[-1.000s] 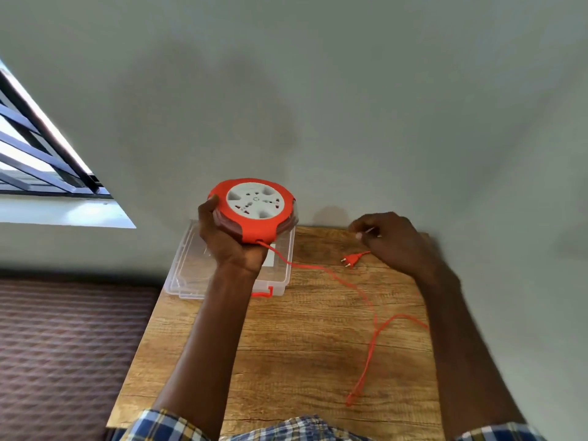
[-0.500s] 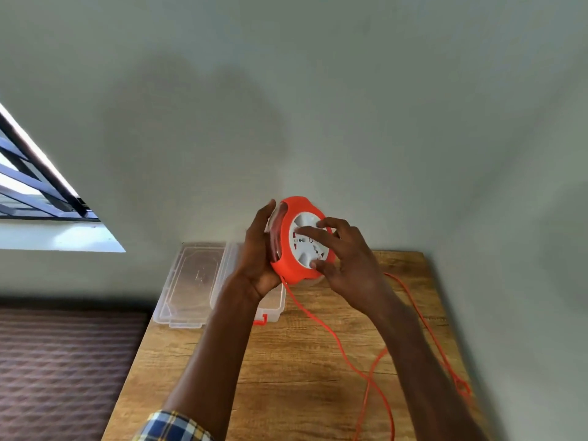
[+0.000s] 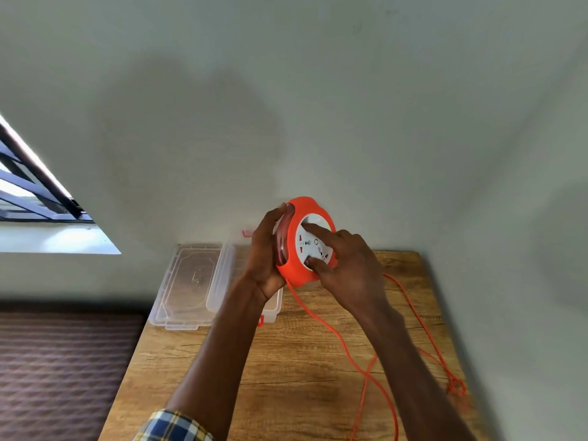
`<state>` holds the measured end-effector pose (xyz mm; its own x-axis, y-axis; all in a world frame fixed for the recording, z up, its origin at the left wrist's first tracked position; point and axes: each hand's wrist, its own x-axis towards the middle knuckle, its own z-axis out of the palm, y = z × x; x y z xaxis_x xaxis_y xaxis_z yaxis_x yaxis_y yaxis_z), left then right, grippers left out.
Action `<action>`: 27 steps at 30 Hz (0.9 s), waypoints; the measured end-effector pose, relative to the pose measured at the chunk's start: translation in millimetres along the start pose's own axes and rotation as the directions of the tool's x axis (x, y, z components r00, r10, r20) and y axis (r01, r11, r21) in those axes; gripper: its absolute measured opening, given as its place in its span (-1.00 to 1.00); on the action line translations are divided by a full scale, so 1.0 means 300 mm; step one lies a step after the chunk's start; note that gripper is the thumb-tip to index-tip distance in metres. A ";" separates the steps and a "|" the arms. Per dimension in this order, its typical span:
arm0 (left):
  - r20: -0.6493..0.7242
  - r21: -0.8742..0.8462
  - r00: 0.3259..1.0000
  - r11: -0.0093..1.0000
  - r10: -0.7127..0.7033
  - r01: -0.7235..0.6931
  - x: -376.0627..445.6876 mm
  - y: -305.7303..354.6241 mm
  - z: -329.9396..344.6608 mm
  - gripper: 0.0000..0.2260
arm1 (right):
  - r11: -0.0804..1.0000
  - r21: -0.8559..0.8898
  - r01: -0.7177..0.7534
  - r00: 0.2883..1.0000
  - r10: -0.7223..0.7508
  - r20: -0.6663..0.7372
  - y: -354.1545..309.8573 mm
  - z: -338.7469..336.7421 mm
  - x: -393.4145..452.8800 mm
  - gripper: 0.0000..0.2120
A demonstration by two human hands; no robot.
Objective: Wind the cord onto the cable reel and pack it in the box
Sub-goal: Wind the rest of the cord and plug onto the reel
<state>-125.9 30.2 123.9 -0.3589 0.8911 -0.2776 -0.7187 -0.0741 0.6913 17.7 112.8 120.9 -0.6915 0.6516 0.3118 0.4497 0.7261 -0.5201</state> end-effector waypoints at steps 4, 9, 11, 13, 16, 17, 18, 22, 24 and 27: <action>0.030 0.043 1.000 0.999 0.002 -0.003 -0.018 0.005 0.004 -0.50 | 0.978 0.145 -0.148 0.977 0.168 -0.133 -0.031 -0.009 -0.004 -0.36; 0.036 0.054 0.999 0.998 -0.038 0.036 -0.028 -0.010 0.016 -0.44 | 0.877 0.275 -0.394 0.889 0.440 -0.130 -0.080 0.015 0.006 -0.38; 0.032 0.039 0.998 0.998 -0.049 0.048 -0.031 -0.015 0.009 -0.46 | 0.949 0.106 -0.297 0.937 0.311 -0.162 -0.066 -0.002 0.005 -0.40; 0.031 0.038 0.998 0.998 -0.050 0.049 -0.033 -0.010 0.004 -0.48 | 0.988 0.026 -0.152 0.971 0.154 -0.181 -0.047 -0.028 0.000 -0.48; 0.014 0.035 0.999 0.998 -0.048 0.048 -0.030 0.002 0.004 -0.49 | 0.996 0.076 0.038 0.997 -0.033 -0.077 -0.004 -0.045 -0.011 -0.65; 0.007 0.027 0.999 0.998 -0.053 0.052 -0.029 0.003 -0.001 -0.47 | 0.994 0.083 0.066 0.998 -0.065 -0.015 0.013 -0.048 -0.016 -0.61; 0.003 0.015 0.998 0.998 -0.061 0.061 -0.029 0.002 -0.008 -0.45 | 0.993 0.085 0.082 0.995 -0.086 0.043 0.028 -0.054 -0.019 -0.54; 0.011 0.014 0.994 0.994 -0.105 0.105 -0.040 0.008 -0.026 -0.45 | 0.987 0.086 0.137 0.976 -0.150 0.160 0.054 -0.073 -0.021 -0.43; -0.005 0.057 0.993 0.991 -0.122 0.122 -0.043 0.012 -0.019 -0.46 | 0.987 0.068 0.148 0.966 -0.159 0.204 0.049 -0.071 -0.020 -0.45; -0.044 0.096 0.992 0.988 -0.117 0.121 -0.043 0.016 -0.005 -0.43 | 0.991 -0.011 0.136 0.973 -0.132 0.187 0.032 -0.052 -0.017 -0.45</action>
<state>-125.5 17.7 129.9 -0.2981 0.8732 -0.3856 -0.6964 0.0773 0.7135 34.4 119.9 126.6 -0.8381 0.4975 0.2235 0.3574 0.8105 -0.4640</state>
